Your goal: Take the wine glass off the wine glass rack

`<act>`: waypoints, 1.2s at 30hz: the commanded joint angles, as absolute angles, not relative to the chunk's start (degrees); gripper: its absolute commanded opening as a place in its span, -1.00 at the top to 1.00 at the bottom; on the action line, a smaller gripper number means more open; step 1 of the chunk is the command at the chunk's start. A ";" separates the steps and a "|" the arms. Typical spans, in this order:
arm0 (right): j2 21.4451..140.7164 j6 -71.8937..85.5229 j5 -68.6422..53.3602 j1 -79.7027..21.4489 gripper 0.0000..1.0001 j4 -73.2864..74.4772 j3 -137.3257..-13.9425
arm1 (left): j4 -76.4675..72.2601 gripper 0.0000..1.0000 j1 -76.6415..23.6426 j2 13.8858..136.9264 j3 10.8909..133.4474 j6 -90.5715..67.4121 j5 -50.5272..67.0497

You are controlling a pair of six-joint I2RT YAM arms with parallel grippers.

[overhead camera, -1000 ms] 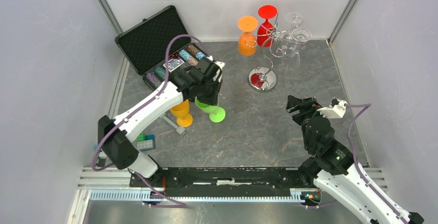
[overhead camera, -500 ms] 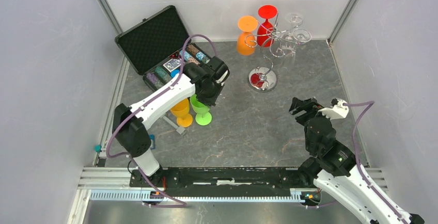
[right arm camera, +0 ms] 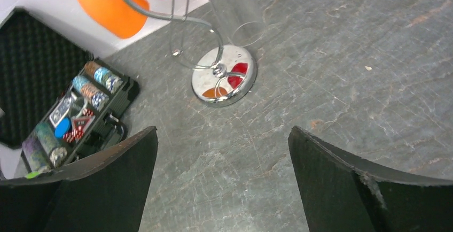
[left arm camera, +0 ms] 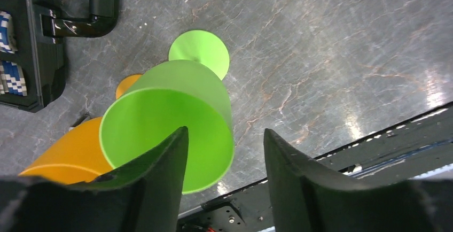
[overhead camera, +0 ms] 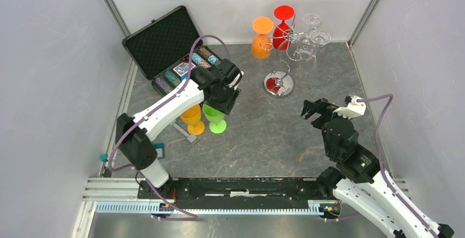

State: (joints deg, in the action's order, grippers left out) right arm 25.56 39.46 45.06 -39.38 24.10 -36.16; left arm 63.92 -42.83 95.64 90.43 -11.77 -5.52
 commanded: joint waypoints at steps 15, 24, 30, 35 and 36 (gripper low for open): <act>46.64 13.41 34.41 -39.55 -0.96 22.21 -73.12 | 39.92 -1.00 -42.89 64.24 75.80 -9.30 -5.58; 64.71 10.16 28.70 -31.82 -0.96 27.06 -96.66 | 35.27 -1.00 -42.89 57.75 70.79 -8.71 -5.88; 74.37 16.17 9.09 -13.18 -0.96 28.30 -102.43 | 34.28 -1.00 -42.89 57.39 69.90 -8.53 -5.99; 78.04 24.27 -6.84 2.09 -0.96 24.91 -99.36 | 34.28 -1.00 -42.89 57.28 69.18 -8.57 -5.52; 77.93 25.85 -10.86 4.79 -0.96 21.85 -96.55 | 34.28 -1.00 -42.88 57.30 69.04 -8.46 -5.48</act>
State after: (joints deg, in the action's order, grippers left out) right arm 78.43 18.31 6.04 -4.62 27.35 -99.90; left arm 37.06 -42.83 58.17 69.45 -10.63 -5.52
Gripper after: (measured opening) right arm 0.979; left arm 0.993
